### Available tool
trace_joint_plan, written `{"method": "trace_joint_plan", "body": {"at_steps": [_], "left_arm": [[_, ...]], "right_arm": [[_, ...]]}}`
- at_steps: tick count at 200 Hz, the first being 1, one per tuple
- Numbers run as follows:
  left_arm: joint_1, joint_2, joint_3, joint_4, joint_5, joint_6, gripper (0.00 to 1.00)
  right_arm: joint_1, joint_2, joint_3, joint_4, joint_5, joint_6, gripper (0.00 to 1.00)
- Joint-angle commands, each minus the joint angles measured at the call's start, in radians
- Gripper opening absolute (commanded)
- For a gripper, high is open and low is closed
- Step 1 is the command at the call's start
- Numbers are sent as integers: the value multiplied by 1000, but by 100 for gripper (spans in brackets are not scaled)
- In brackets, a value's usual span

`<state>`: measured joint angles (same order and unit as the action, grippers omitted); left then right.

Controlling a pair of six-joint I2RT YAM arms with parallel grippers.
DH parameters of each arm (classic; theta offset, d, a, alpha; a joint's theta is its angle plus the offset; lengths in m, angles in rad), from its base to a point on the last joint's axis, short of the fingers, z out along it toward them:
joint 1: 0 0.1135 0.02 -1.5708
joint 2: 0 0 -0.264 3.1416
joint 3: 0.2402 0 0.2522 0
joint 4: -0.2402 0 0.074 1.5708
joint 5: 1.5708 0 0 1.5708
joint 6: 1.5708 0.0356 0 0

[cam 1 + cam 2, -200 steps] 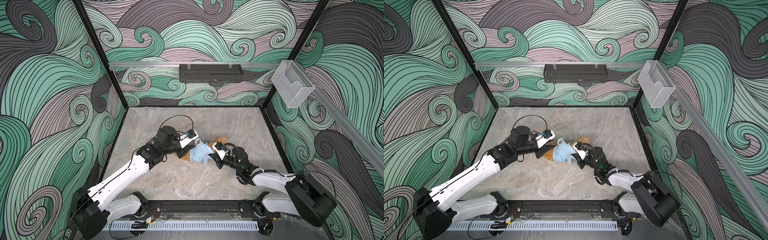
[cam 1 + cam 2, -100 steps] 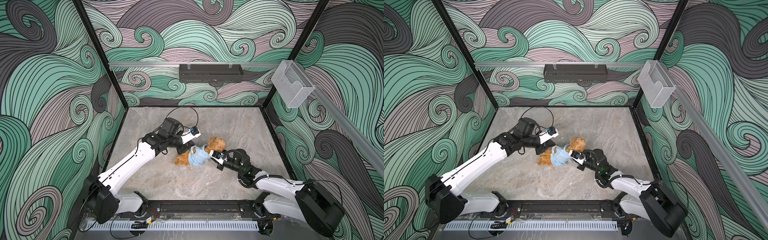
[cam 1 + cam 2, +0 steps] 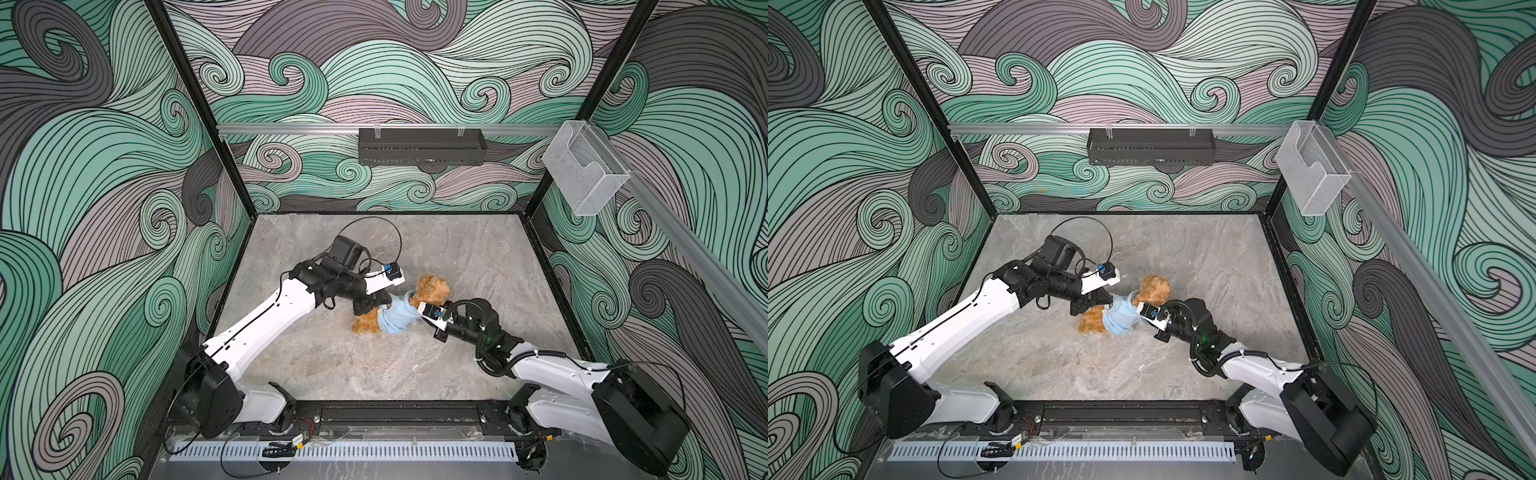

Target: Dress the teddy bear

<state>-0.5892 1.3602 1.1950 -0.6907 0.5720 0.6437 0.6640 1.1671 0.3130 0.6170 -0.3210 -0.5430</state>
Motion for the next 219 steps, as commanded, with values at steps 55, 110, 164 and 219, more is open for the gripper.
{"method": "trace_joint_plan", "body": {"at_steps": [55,110,164,219], "left_arm": [[-1,54,38,-26,-27,21,24],[-1,89,41,15,-41,-15,33],[-16,137,44,46,-20,-41,41],[-78,271,70,-54,58,-12,41]], "right_arm": [[3,-25,32,34,3,-7,0],[4,-16,35,38,2,2,0],[5,-9,40,52,-9,17,0],[7,51,63,201,-9,116,0]]}}
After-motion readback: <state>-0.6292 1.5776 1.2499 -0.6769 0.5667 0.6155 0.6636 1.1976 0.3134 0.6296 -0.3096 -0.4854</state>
